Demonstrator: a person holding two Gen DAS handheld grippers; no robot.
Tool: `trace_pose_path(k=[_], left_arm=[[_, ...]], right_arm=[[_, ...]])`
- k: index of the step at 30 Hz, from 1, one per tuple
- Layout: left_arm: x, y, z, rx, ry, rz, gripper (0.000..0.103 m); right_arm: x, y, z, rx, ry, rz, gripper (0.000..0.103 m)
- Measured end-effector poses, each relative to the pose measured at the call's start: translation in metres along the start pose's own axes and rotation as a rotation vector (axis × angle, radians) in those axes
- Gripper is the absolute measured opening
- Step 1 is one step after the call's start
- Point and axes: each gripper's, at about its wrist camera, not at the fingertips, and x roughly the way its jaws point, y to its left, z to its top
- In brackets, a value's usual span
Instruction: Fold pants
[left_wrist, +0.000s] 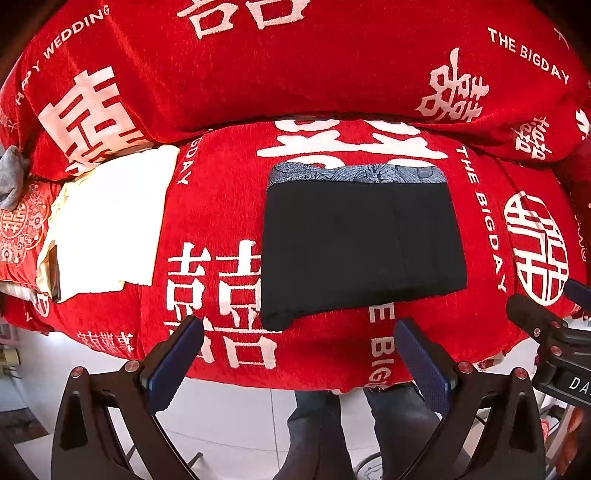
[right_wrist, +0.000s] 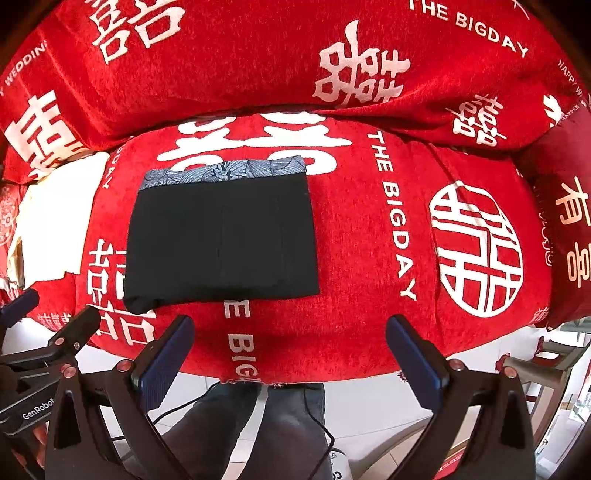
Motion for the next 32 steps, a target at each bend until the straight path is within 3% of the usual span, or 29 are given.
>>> trace_pose_path(k=[32], left_arm=[[0.005, 0.001, -0.001, 0.004, 0.0, -0.001, 0.103]], right_arm=[[0.005, 0.011, 0.002, -0.021, 0.013, -0.002, 0.103]])
